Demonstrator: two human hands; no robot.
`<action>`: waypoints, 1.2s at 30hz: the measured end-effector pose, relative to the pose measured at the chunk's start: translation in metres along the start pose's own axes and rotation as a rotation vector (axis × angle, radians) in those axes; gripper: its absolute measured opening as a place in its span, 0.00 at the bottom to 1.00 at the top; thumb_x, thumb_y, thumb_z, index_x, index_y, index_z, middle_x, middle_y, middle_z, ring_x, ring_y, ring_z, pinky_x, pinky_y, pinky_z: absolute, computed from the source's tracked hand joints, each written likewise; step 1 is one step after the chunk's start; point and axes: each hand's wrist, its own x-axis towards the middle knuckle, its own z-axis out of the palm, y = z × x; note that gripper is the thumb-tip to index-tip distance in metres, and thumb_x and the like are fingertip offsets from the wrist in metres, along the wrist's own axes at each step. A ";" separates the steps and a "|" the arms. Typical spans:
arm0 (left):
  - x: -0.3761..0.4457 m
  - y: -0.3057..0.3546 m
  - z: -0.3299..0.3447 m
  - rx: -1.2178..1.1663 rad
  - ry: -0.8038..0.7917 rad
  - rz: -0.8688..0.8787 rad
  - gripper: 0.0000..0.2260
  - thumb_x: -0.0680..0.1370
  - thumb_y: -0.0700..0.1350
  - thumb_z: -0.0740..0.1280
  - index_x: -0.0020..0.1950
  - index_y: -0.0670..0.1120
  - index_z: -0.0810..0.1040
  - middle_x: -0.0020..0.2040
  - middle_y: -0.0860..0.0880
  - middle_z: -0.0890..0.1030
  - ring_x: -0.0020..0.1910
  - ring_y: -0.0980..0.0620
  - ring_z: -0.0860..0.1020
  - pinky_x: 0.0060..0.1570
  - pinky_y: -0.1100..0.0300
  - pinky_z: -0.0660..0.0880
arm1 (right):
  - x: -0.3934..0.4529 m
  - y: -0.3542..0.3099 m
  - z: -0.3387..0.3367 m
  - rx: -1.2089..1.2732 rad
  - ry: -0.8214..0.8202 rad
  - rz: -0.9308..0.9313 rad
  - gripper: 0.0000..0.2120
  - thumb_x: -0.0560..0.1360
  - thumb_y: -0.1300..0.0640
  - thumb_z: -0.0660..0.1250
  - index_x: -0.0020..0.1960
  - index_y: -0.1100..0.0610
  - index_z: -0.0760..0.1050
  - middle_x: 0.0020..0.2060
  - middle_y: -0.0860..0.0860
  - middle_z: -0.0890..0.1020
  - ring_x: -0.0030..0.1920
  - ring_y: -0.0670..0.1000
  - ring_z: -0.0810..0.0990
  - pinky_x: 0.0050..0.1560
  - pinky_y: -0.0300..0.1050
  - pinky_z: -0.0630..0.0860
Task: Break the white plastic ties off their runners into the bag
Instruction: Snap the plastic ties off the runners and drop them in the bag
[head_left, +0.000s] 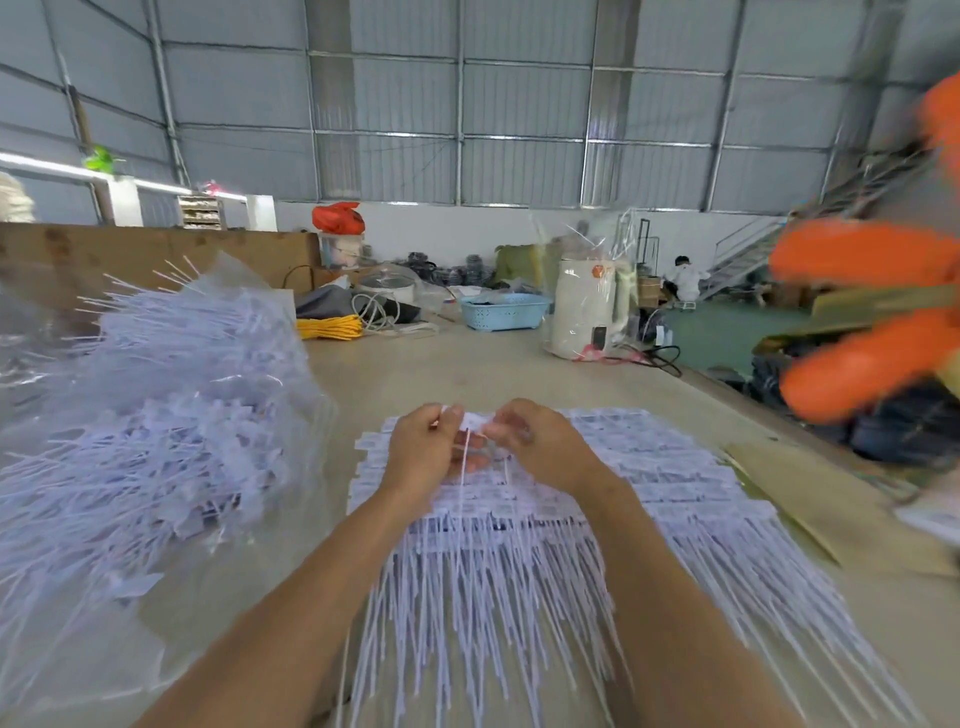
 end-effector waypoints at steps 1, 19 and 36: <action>-0.001 0.000 0.000 -0.036 0.000 -0.012 0.10 0.82 0.43 0.61 0.41 0.41 0.72 0.28 0.45 0.81 0.23 0.51 0.78 0.24 0.62 0.75 | 0.000 0.001 -0.002 -0.002 -0.028 -0.006 0.12 0.77 0.51 0.65 0.46 0.61 0.75 0.41 0.56 0.79 0.42 0.52 0.74 0.46 0.46 0.71; -0.006 0.012 -0.002 0.278 -0.093 -0.026 0.19 0.80 0.43 0.61 0.29 0.41 0.70 0.18 0.48 0.72 0.14 0.54 0.65 0.17 0.71 0.59 | -0.004 -0.006 -0.002 0.057 -0.048 -0.127 0.05 0.72 0.57 0.71 0.43 0.60 0.79 0.39 0.54 0.81 0.42 0.51 0.77 0.48 0.44 0.70; -0.011 0.011 0.010 -0.214 -0.230 -0.008 0.29 0.70 0.70 0.55 0.43 0.47 0.82 0.38 0.42 0.79 0.38 0.46 0.74 0.42 0.54 0.69 | -0.009 -0.042 -0.012 0.088 -0.053 -0.178 0.16 0.76 0.69 0.61 0.62 0.59 0.71 0.54 0.58 0.79 0.55 0.55 0.77 0.56 0.49 0.74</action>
